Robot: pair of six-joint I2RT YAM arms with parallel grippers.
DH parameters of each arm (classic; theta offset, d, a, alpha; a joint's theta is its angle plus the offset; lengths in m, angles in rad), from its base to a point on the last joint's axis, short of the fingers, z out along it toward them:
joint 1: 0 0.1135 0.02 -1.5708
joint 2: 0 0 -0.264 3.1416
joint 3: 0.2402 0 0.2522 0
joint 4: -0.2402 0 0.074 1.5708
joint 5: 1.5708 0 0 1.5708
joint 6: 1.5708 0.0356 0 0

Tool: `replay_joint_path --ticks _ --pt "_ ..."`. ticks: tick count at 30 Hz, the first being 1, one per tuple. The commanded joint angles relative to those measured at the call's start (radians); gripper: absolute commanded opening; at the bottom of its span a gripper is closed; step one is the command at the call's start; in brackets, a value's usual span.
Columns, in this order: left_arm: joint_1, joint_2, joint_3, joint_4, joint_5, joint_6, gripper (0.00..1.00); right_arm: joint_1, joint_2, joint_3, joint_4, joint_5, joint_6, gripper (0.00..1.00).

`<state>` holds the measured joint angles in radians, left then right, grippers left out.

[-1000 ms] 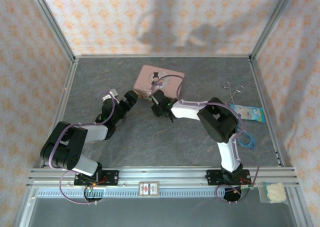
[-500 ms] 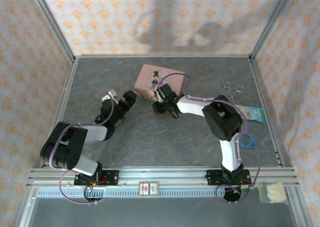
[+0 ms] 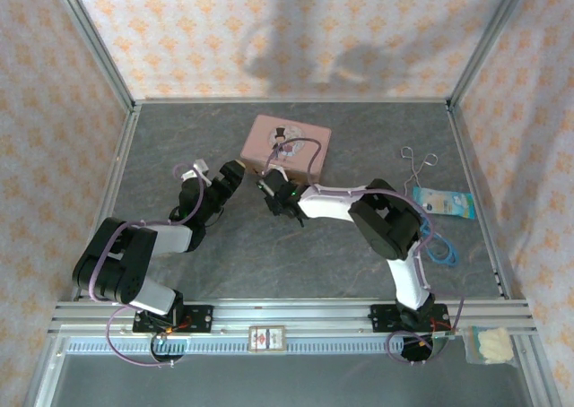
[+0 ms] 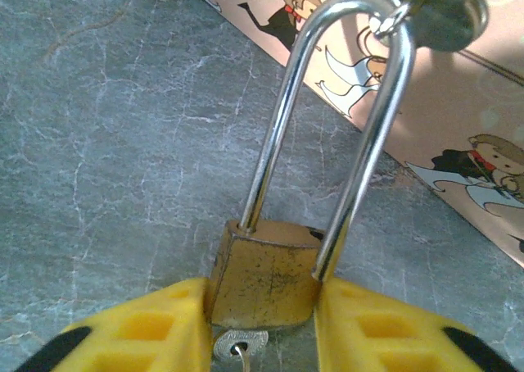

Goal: Unlock a padlock with a key

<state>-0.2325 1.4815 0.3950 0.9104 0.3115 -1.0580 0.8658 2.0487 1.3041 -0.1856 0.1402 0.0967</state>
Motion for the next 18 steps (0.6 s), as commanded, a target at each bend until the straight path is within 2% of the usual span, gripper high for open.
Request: replay_joint_path --ticks 1,3,6,9,13,16,18 --pt "0.011 0.015 -0.016 0.056 0.028 -0.013 0.95 -0.051 0.014 -0.039 -0.011 0.046 0.038 0.28" --pt "0.011 0.021 -0.02 0.065 0.043 -0.014 0.94 -0.084 -0.017 -0.072 0.037 -0.035 0.028 0.25" --pt "0.009 0.043 -0.043 0.122 0.077 -0.034 0.88 -0.14 -0.05 -0.095 0.081 -0.266 -0.017 0.2" --pt "0.003 0.094 -0.075 0.244 0.109 -0.073 0.82 -0.202 -0.062 -0.094 0.098 -0.564 -0.051 0.17" --pt "-0.029 0.234 -0.084 0.497 0.151 -0.168 0.66 -0.268 -0.034 -0.06 0.078 -0.812 -0.06 0.15" --pt "-0.062 0.36 -0.074 0.701 0.158 -0.258 0.55 -0.305 0.014 -0.016 0.033 -0.923 -0.046 0.16" --pt "-0.077 0.42 -0.068 0.791 0.153 -0.306 0.53 -0.307 0.032 -0.002 0.008 -0.906 -0.041 0.18"
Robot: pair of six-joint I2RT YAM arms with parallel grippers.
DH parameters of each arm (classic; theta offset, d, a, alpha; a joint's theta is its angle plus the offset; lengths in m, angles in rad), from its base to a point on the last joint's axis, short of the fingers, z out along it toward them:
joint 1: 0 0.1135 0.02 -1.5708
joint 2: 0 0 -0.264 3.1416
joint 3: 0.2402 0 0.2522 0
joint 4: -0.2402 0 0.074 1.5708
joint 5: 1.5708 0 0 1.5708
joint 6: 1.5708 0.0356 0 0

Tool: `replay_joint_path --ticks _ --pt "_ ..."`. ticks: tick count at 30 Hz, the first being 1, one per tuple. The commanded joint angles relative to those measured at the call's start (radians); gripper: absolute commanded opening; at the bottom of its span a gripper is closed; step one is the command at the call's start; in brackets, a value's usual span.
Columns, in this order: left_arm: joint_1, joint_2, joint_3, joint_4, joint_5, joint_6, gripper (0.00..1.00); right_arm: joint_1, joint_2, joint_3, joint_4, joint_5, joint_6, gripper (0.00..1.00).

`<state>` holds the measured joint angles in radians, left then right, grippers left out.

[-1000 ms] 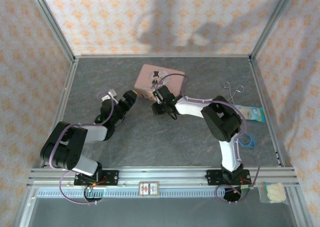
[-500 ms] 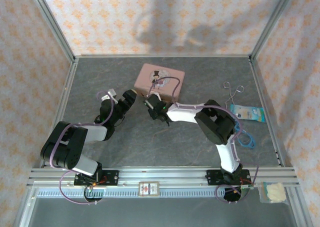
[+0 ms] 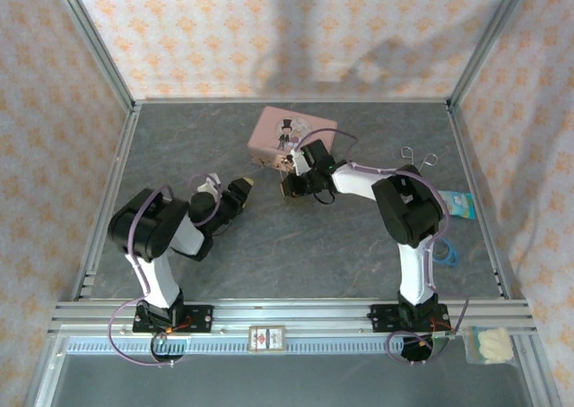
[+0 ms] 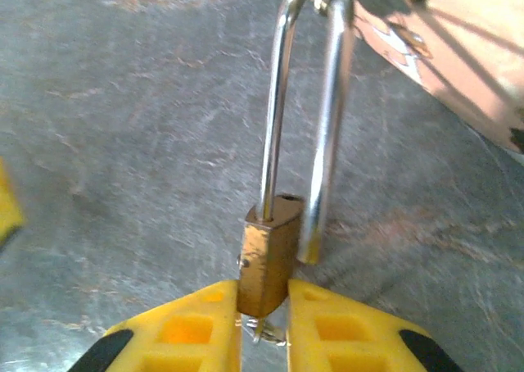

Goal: Unlock a padlock with a key

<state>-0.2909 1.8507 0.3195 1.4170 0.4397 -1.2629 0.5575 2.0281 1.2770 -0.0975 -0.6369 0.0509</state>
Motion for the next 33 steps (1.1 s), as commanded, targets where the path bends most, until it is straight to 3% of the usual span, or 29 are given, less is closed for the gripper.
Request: replay_joint_path --ticks 1,10,20,23,29,33 --pt "-0.024 0.095 0.007 0.316 0.02 -0.117 0.52 0.002 0.053 0.022 -0.077 -0.115 0.012 0.2" --pt "-0.026 0.081 -0.008 0.264 0.003 -0.093 0.52 0.006 -0.066 -0.03 -0.066 0.177 0.079 0.44" --pt "-0.01 0.012 0.024 0.159 0.011 -0.045 0.53 0.124 -0.146 0.005 -0.127 0.498 0.123 0.47" --pt "-0.011 -0.022 0.051 0.038 0.021 0.008 0.52 0.165 -0.123 0.052 -0.148 0.585 0.138 0.47" --pt "0.007 -0.053 0.064 -0.01 0.014 0.037 0.52 0.201 -0.008 0.163 -0.221 0.732 0.175 0.43" --pt "0.011 -0.057 0.067 -0.01 0.021 0.034 0.52 0.22 0.058 0.215 -0.257 0.726 0.153 0.45"
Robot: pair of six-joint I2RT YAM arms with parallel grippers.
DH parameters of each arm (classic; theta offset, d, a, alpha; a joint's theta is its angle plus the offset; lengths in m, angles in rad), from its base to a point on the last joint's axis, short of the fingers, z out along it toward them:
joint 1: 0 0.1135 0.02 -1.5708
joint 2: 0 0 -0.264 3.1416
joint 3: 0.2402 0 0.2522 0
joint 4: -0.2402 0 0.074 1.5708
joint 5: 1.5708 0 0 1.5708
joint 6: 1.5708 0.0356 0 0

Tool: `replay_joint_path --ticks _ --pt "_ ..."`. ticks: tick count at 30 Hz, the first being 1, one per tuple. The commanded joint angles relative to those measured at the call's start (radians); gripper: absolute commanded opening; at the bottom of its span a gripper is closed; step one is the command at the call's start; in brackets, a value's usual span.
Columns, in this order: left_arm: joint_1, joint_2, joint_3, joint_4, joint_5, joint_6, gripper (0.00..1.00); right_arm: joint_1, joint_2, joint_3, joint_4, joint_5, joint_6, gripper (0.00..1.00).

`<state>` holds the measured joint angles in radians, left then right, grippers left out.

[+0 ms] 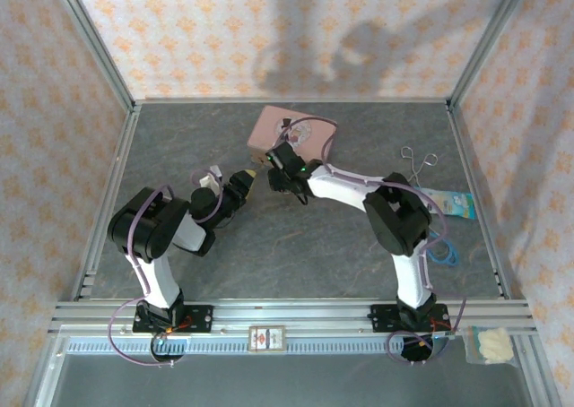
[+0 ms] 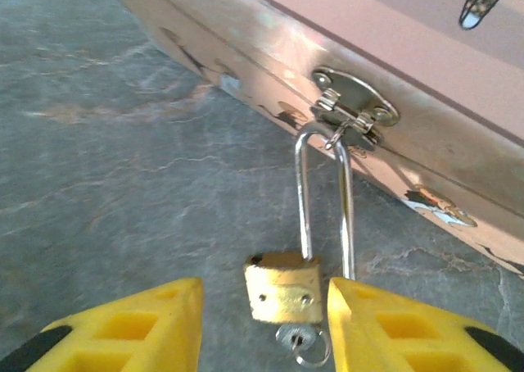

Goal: Unlock a padlock with a key

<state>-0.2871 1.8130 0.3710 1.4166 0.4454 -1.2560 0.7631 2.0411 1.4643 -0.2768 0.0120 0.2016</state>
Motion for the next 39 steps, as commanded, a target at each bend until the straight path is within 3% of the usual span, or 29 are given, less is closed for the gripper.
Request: replay_joint_path --ticks 1,15,29,39 --pt "0.008 -0.02 0.016 -0.011 0.015 0.026 0.52 0.019 0.052 0.028 -0.08 0.079 -0.003 0.46" --pt "0.017 -0.029 -0.007 0.001 0.013 0.012 0.52 0.025 0.112 0.031 -0.049 0.145 -0.095 0.45" --pt "0.02 -0.027 -0.02 0.021 0.016 0.0 0.51 0.027 0.068 -0.03 0.041 0.225 -0.297 0.22" --pt "0.032 -0.018 -0.027 0.051 0.023 -0.02 0.51 0.026 0.017 -0.021 0.095 0.19 -0.591 0.17"
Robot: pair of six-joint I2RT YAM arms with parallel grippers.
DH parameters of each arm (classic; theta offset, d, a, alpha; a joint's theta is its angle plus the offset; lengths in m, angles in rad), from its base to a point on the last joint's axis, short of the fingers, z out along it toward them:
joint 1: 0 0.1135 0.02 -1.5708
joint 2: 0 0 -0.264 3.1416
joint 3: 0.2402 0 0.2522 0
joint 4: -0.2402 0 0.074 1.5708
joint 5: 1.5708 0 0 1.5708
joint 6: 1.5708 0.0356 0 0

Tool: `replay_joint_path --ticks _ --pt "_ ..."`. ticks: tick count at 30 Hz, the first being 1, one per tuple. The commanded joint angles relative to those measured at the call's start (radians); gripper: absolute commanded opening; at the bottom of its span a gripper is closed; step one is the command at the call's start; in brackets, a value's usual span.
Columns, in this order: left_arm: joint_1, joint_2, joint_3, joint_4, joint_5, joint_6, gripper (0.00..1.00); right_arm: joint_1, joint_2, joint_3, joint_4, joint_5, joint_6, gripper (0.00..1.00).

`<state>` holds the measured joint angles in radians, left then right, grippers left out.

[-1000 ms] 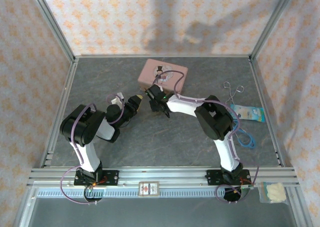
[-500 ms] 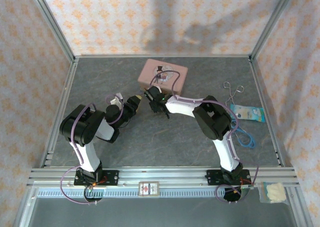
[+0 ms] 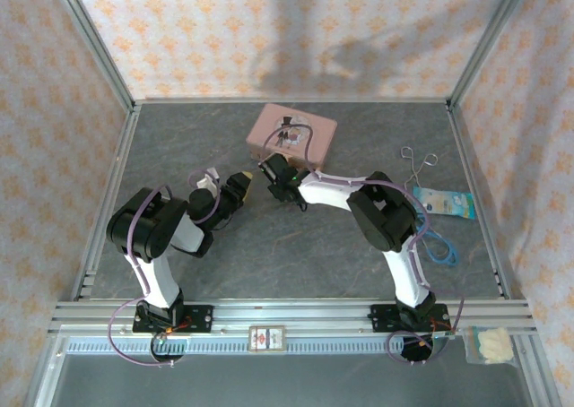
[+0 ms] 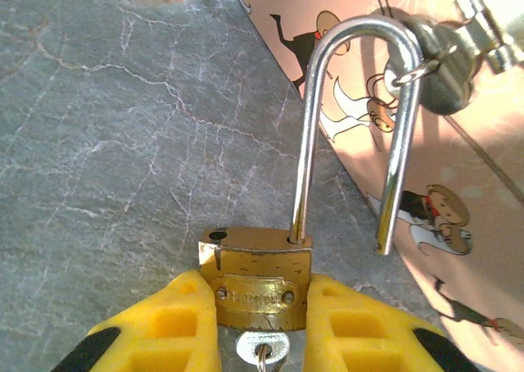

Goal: Unlock a padlock with a key

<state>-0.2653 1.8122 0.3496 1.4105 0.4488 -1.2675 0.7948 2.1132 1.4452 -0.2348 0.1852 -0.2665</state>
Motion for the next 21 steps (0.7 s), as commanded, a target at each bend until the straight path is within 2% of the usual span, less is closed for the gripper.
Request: replay_joint_path --ticks 1,5,14,21 --pt "0.011 -0.019 -0.006 0.058 0.021 -0.01 0.51 -0.008 -0.052 0.001 0.061 0.012 -0.152 0.17" --pt "0.012 -0.032 -0.005 0.049 0.021 -0.007 0.51 -0.013 -0.026 0.029 0.077 -0.019 -0.252 0.09" --pt "0.018 -0.069 -0.016 0.007 0.017 0.016 0.51 -0.044 -0.036 0.019 0.207 -0.089 -0.382 0.07" --pt "0.025 -0.066 -0.027 0.027 0.022 0.006 0.51 -0.043 0.017 0.112 0.18 -0.113 -0.409 0.05"
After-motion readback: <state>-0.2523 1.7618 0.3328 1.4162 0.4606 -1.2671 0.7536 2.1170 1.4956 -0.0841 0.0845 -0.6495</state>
